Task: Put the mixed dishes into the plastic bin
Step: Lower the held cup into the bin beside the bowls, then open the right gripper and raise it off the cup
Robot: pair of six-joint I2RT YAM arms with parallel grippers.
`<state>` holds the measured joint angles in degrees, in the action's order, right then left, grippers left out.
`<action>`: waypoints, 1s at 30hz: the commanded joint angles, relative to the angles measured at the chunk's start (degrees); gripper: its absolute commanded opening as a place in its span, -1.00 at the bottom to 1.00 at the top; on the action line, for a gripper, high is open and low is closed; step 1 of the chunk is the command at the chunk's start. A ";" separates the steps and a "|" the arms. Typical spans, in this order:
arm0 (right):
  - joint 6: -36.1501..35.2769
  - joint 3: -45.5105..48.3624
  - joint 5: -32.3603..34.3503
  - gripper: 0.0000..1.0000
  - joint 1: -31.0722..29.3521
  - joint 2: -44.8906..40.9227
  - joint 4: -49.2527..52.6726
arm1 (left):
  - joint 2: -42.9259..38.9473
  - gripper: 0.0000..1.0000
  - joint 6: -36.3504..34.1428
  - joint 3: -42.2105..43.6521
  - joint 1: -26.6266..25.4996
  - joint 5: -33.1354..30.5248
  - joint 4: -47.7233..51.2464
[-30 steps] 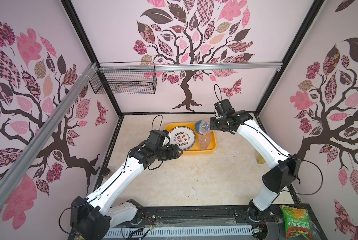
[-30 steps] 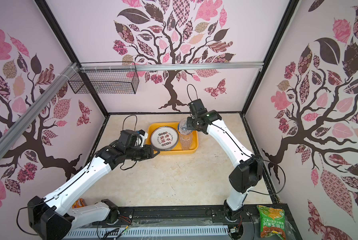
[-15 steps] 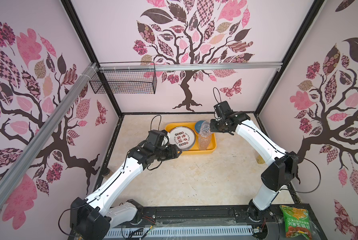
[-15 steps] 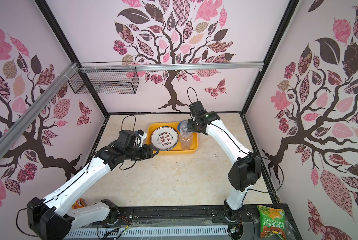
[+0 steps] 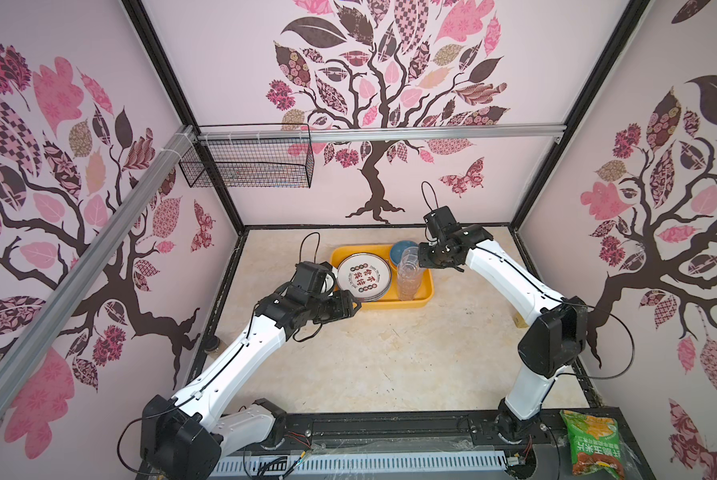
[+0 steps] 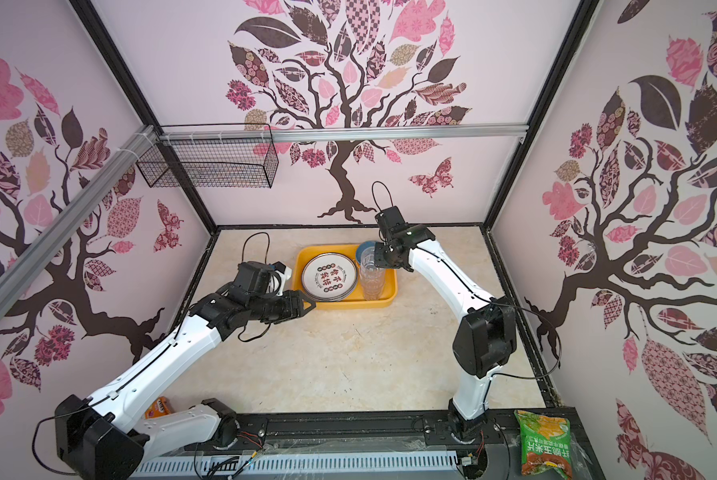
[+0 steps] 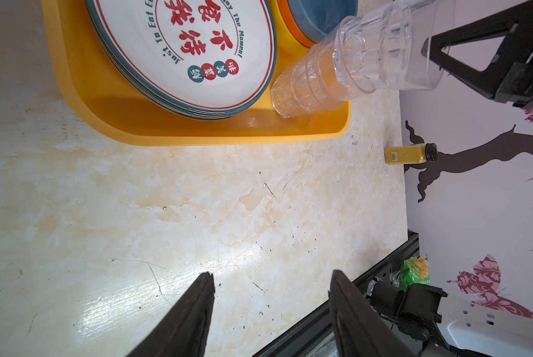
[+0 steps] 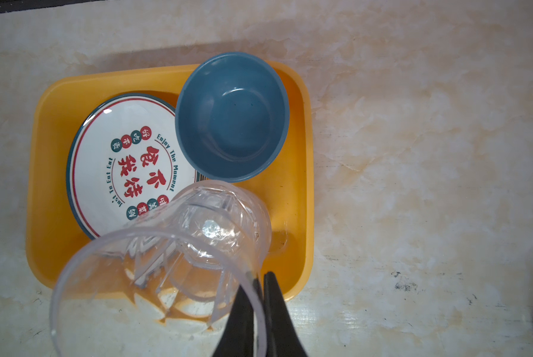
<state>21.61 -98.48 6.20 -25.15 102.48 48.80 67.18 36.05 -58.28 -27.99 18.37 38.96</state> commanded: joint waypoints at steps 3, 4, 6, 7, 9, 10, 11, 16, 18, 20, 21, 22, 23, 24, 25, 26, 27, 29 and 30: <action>-0.33 -0.05 -0.05 -0.88 0.21 1.93 -0.12 | -1.14 0.24 0.08 1.85 0.64 0.79 -0.98; -0.34 0.03 -0.13 -0.88 0.19 2.09 -0.15 | -1.21 0.24 0.09 1.89 0.70 0.79 -0.92; -0.42 -0.08 -0.12 -0.85 0.19 2.37 -0.07 | -1.17 0.24 0.07 2.03 0.88 0.76 -1.06; -0.41 -0.05 -0.05 -0.84 0.19 2.53 0.00 | -1.22 0.24 0.07 2.06 0.92 0.79 -1.04; -0.47 -0.14 -0.13 -0.81 0.23 2.89 0.23 | -1.09 0.24 0.18 2.26 1.02 0.85 -1.10; -0.51 -0.24 -0.05 -0.81 0.19 3.03 0.25 | -1.16 0.24 0.16 2.25 1.09 0.88 -1.12; -0.50 -0.25 -0.05 -0.78 0.23 3.21 0.35 | -1.10 0.24 0.16 2.36 1.11 0.88 -1.10; -0.60 -0.58 -0.39 -0.69 0.19 4.35 0.97 | -1.02 0.24 0.25 2.46 1.27 0.96 -1.30; -0.43 -0.73 -0.32 -0.59 0.21 4.39 0.88 | -0.89 0.23 0.33 2.46 1.34 1.05 -1.35; -0.35 -0.95 -0.33 -0.54 0.19 4.39 0.70 | -0.83 0.23 0.41 2.50 1.28 1.05 -1.42; -0.25 -1.14 -0.31 -0.49 0.21 4.31 0.67 | -0.89 0.23 0.42 2.51 1.34 0.99 -1.35; -0.17 -1.40 -0.23 -0.45 0.25 4.23 0.61 | -0.88 0.23 0.42 2.51 1.40 0.89 -1.42; -0.16 -1.82 -0.16 -0.43 0.19 4.07 0.64 | -0.94 0.23 0.51 2.51 1.42 0.71 -1.37; -0.06 -2.26 0.00 -0.41 0.19 3.84 0.61 | -1.06 0.23 0.64 2.48 1.50 0.55 -1.36; -0.07 -2.51 0.12 -0.39 0.23 3.65 0.56 | -1.15 0.24 0.61 2.60 1.64 0.38 -1.41; -0.07 -2.72 0.21 -0.36 0.19 3.29 0.57 | -1.17 0.24 0.73 2.50 1.66 0.09 -1.32; -0.07 -3.10 0.30 -0.32 0.21 2.92 0.52 | -1.17 0.25 0.77 2.38 1.79 -0.23 -1.09; -0.07 -3.21 0.67 -0.27 0.26 2.02 0.27 | -1.33 0.28 0.86 2.30 2.20 -1.20 -0.51; 0.08 -3.14 1.03 -0.23 0.22 1.48 0.16 | -1.36 0.29 0.86 2.12 2.36 -1.84 -0.38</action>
<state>21.58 -99.11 5.96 -25.04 105.16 48.66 66.74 36.73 -57.30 -26.26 18.13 38.63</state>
